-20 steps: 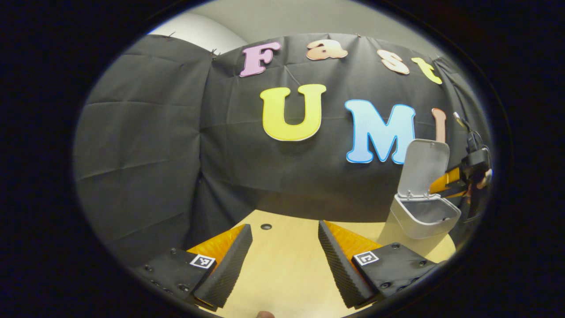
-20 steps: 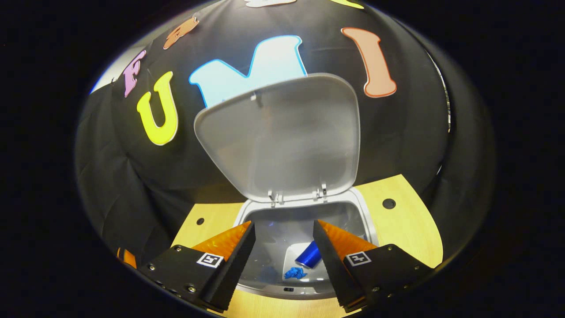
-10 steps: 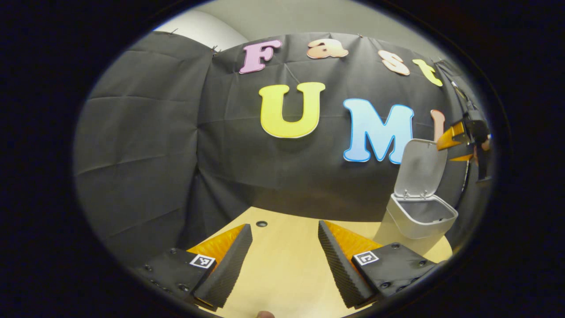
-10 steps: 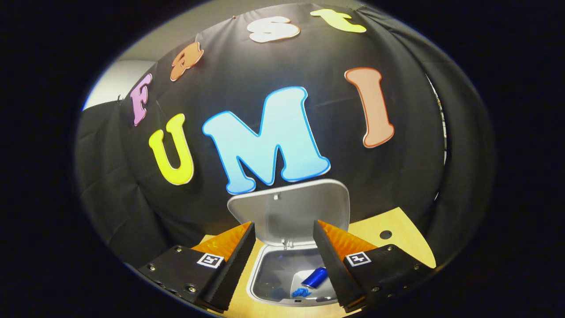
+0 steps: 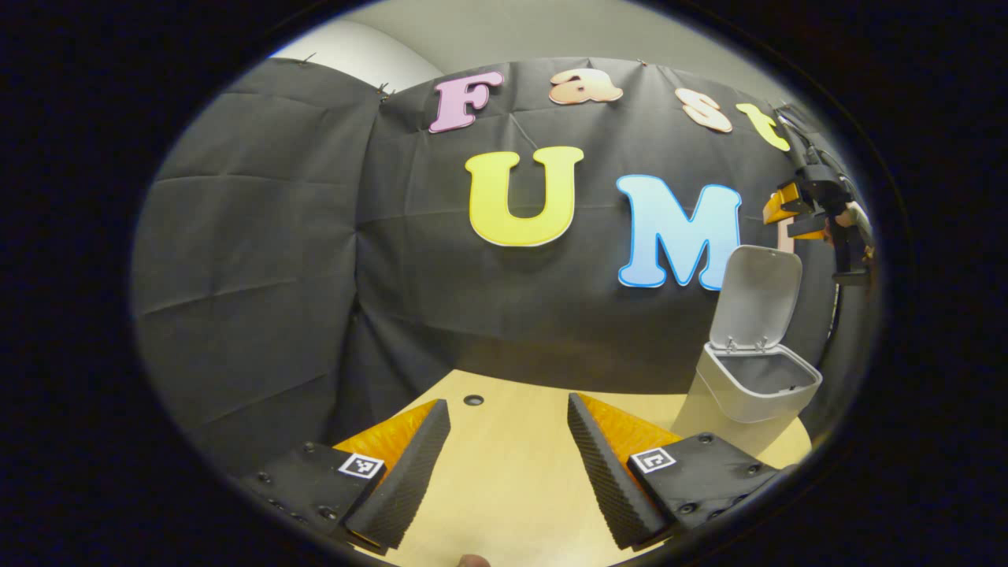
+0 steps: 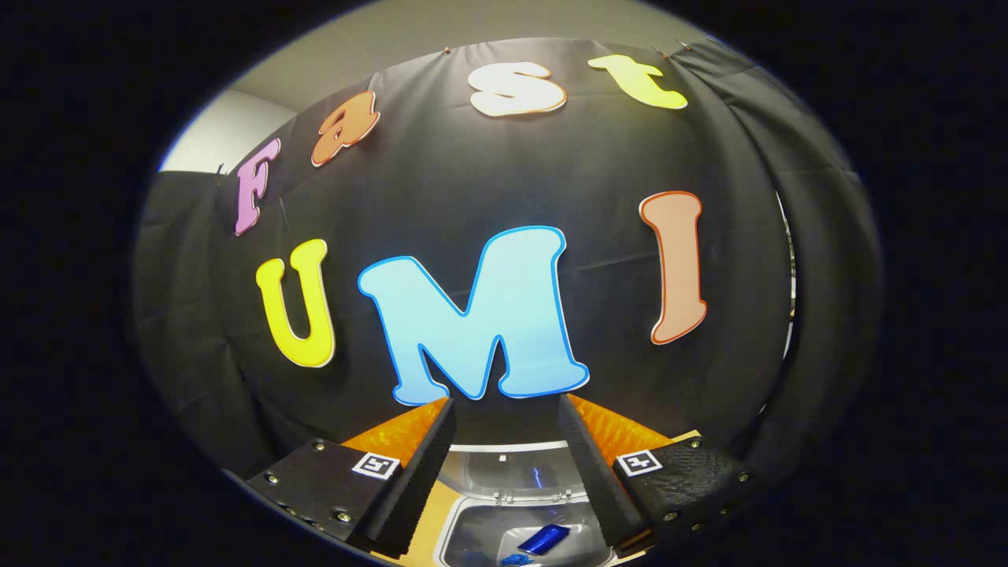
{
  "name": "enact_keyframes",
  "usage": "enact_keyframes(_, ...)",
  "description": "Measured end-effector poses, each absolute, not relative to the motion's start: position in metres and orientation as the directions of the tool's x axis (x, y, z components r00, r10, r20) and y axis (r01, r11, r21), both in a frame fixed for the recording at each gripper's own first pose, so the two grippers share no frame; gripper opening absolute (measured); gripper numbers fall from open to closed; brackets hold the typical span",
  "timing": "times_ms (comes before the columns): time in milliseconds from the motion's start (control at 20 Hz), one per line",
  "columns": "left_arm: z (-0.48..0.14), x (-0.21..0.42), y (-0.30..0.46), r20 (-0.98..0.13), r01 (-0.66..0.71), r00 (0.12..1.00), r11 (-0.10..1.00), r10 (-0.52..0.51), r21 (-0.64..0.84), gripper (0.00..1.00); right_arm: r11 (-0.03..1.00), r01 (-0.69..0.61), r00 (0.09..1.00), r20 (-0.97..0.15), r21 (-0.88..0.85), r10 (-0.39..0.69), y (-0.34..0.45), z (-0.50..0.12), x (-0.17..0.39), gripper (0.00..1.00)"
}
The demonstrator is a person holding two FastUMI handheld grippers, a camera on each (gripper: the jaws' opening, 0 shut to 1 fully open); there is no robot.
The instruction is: Press the lid of the desktop garbage bin to open it, pick up the crumpled paper on the desktop and throw it into the bin, then pick up the pop can on the desktop and drop it into the bin, and finally close the garbage bin lid.
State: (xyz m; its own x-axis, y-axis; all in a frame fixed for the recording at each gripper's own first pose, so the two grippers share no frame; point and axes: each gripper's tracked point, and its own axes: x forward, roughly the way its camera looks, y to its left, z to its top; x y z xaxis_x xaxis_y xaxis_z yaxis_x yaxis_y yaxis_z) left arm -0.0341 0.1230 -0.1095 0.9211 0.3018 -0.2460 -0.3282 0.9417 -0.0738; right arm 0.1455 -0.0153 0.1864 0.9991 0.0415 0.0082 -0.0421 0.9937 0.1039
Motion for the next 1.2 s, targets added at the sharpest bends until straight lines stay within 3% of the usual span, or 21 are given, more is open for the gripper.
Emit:
enact_keyframes(500, -0.117, -0.035, 0.125, -0.264, -0.336, 0.916, 0.938, 0.303, -0.088, 0.95, 1.000, -0.016, 0.998, -0.064, 0.010, 0.016, -0.011, 0.164, 0.155, 0.86)
enact_keyframes(600, -0.117, -0.033, 0.119, -0.263, -0.322, 0.920, 0.943, 0.290, -0.085, 1.00, 1.000, -0.020, 0.997, -0.070, 0.001, 0.020, -0.010, 0.160, 0.150, 0.86)
enact_keyframes(1200, -0.114, -0.019, 0.068, -0.252, -0.180, 0.952, 0.984, 0.173, -0.007, 1.00, 0.998, -0.068, 0.992, -0.105, 0.000, 0.068, -0.002, 0.111, 0.085, 0.86)
